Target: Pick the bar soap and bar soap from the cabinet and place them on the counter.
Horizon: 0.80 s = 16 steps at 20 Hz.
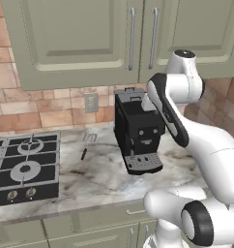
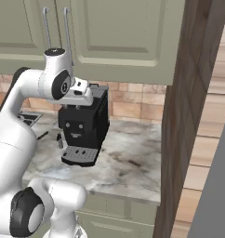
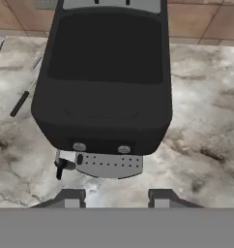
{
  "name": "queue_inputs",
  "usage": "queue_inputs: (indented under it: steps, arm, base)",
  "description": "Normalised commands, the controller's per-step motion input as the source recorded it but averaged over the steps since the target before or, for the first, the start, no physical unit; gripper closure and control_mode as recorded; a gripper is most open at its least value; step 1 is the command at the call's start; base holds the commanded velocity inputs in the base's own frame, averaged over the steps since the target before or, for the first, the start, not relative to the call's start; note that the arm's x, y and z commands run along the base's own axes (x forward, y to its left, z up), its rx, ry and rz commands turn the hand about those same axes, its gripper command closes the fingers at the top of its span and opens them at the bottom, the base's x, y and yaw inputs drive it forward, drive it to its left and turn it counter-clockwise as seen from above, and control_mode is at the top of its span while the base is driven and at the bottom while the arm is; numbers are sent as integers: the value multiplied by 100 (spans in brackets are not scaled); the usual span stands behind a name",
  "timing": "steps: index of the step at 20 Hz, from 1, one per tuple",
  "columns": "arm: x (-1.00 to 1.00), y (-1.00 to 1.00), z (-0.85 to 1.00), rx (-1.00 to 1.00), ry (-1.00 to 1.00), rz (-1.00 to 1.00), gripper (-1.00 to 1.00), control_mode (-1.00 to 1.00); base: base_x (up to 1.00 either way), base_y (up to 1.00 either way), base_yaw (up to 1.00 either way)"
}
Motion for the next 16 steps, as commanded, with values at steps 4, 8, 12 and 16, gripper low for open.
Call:
queue_inputs:
  steps: [4,8,12,16]
  arm:
    - [-9,0,0,0,-4,0,-100,-100]
    - [-29,-2,1,0,-15,0,-100,-100]
    - [-26,0,11,1,-18,0,-100,-100]
    - [-22,0,12,3,-20,0,-100,-100]
  base:
    - [0,0,0]
    - [0,0,0]
    - [0,0,0]
    - [0,0,0]
